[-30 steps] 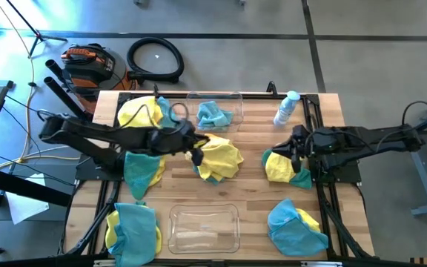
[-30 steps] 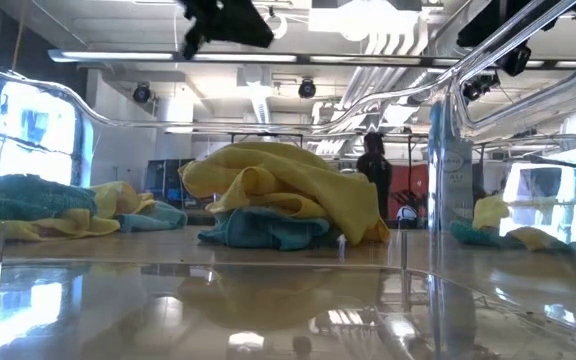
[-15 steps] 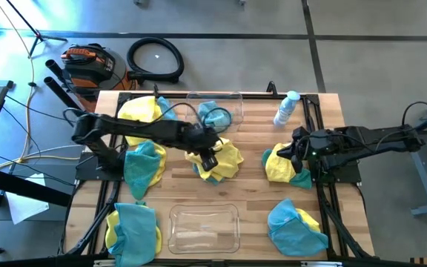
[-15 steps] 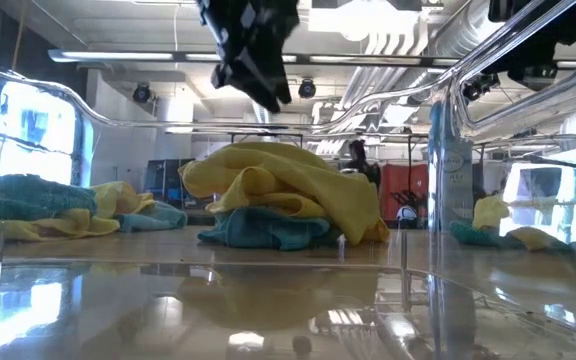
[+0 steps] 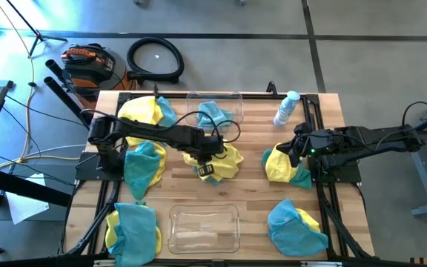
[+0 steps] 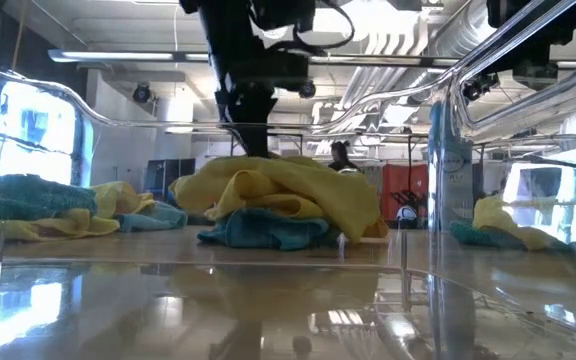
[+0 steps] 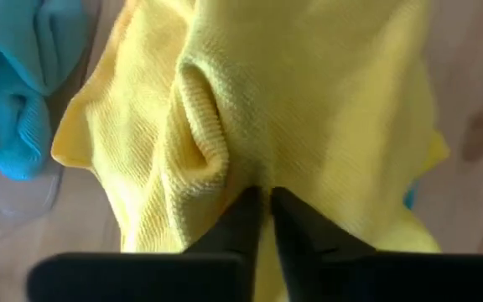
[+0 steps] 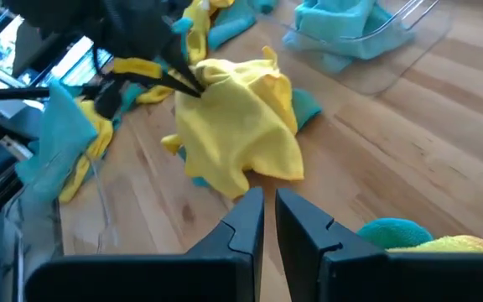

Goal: Sort microfiber towel by color & place in baskets
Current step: Put the yellow microfiber towel into the bottom transparent bin

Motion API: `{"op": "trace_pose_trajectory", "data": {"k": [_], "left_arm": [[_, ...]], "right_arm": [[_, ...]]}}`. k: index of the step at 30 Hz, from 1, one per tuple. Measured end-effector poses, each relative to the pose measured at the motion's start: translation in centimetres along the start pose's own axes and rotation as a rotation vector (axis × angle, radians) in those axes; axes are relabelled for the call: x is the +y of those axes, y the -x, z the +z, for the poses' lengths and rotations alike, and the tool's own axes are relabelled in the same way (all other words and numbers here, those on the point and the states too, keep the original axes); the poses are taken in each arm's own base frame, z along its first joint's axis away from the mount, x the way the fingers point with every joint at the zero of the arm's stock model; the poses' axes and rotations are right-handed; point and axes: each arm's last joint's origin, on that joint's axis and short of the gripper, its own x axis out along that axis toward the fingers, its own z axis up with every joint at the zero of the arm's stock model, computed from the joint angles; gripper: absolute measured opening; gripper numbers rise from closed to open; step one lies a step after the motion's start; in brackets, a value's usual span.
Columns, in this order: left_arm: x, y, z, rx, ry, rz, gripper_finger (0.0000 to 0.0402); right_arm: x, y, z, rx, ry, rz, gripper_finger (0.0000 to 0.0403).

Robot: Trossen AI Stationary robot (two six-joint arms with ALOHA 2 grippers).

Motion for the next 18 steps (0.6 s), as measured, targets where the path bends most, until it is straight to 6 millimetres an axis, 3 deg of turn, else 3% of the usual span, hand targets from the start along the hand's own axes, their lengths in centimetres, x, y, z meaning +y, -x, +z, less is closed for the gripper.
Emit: {"op": "trace_pose_trajectory", "data": {"k": [4, 12, 18], "left_arm": [[0.2, 3.1, -0.2, -0.076, -0.011, -0.001, 0.0004], [0.3, 12.3, -2.4, -0.318, 0.076, -0.059, 0.0000], [-1.8, 17.5, -4.5, -0.509, 0.113, -0.174, 0.0000]], "right_arm": [[-0.1, 0.0, 0.1, -0.028, -0.023, -0.025, 0.0028], [-0.1, 0.0, 0.1, -0.031, 0.001, -0.029, 0.0028], [-0.1, 0.0, 0.1, -0.030, 0.039, -0.029, 0.0028]]}}
